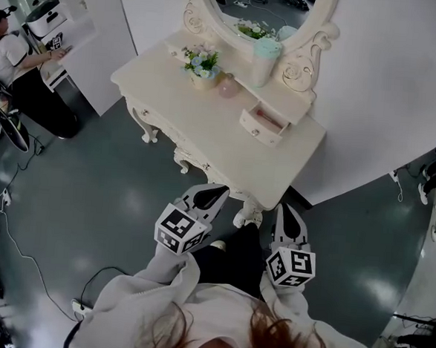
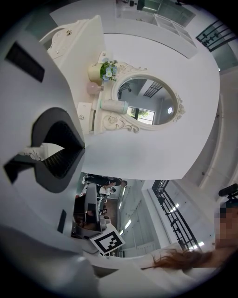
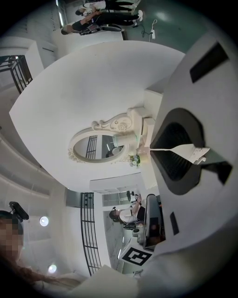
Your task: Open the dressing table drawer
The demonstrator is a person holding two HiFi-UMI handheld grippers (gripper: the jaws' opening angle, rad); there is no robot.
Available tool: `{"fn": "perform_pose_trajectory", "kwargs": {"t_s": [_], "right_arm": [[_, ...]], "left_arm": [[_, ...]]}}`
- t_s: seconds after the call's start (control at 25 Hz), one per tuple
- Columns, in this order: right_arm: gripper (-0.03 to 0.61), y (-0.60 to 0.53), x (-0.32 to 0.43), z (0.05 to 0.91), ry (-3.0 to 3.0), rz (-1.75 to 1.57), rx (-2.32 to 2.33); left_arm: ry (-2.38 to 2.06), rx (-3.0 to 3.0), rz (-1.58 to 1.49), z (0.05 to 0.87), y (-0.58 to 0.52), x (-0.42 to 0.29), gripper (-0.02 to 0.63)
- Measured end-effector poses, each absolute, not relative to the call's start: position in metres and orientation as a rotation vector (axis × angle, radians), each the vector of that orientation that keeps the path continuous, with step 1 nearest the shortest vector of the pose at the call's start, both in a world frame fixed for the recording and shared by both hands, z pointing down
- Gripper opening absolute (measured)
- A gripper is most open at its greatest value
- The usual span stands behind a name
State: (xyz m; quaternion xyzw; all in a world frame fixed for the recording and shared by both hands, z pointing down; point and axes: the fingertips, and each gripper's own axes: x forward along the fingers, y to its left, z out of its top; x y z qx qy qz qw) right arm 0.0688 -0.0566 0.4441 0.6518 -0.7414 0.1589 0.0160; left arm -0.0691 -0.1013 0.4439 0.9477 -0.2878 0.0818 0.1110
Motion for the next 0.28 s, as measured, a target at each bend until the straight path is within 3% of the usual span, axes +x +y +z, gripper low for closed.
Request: {"fn": "perform_pose_trajectory", "kwargs": {"t_s": [0.28], "right_arm": [[0.038, -0.0633, 0.0706, 0.4448, -2.304, 0.502, 2.018]], "left_arm": [[-0.871, 2.772, 0.247, 0.4461, -0.1077, -0.07, 0.015]]}}
